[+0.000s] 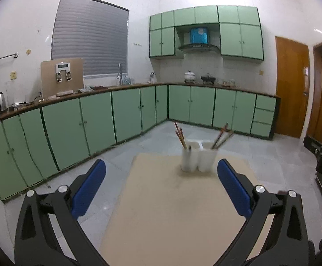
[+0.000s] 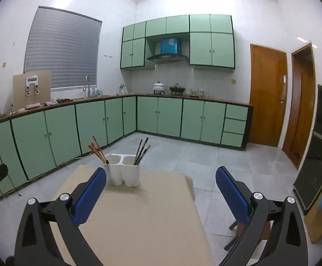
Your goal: Organize utensils
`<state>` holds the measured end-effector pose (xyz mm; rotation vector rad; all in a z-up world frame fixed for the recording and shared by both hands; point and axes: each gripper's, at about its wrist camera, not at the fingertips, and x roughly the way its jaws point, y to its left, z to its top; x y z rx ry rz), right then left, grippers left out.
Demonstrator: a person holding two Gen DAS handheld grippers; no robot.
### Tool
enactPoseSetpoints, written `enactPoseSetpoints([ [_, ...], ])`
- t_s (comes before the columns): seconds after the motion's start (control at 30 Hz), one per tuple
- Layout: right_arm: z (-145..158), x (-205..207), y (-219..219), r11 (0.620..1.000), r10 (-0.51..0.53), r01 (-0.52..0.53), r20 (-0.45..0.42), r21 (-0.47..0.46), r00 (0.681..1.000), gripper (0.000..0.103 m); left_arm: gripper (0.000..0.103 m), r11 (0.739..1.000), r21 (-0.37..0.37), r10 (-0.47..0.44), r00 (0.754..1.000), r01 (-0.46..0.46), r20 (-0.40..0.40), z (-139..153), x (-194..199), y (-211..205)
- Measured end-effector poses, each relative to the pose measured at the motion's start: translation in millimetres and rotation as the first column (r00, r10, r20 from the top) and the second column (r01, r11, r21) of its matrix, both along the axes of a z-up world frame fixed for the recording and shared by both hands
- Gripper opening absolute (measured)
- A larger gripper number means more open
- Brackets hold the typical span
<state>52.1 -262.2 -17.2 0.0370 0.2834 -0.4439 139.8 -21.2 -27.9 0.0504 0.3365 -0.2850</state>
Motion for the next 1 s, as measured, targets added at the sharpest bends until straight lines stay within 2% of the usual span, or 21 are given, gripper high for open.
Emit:
enactPoseSetpoints([
  [0.23, -9, -64, 22, 0.999, -0.032, 0.032, -0.01, 0.001, 0.999, 0.097, 0.098, 0.999, -0.027, 0.035, 0.999, -0.035, 0.004, 1, -72, 22],
  [0.4, -10, -102, 29, 0.998, -0.065, 0.065, 0.001, 0.021, 0.998, 0.097, 0.098, 0.997, -0.013, 0.077, 0.997, -0.077, 0.009, -1, -115, 38],
  [0.53, -3, -128, 30, 0.997, -0.077, 0.076, 0.026, 0.033, 0.997, 0.097, 0.098, 0.996, -0.002, 0.089, 0.996, -0.089, -0.026, -7, -139, 49],
  [0.7, 6, -156, 34, 0.995, -0.098, 0.096, 0.07, 0.027, 0.993, 0.097, 0.098, 0.994, 0.013, 0.113, 0.993, -0.112, -0.026, -8, -162, 60],
  [0.9, 10, -171, 40, 0.993, -0.117, 0.118, 0.105, 0.002, 0.988, 0.097, 0.098, 0.986, 0.0, 0.169, 0.983, -0.17, 0.069, 8, -189, 70],
  [1.0, 11, -174, 42, 0.994, -0.112, 0.112, 0.108, 0.006, 0.988, 0.097, 0.098, 0.983, -0.012, 0.181, 0.979, -0.181, 0.088, 14, -195, 72],
])
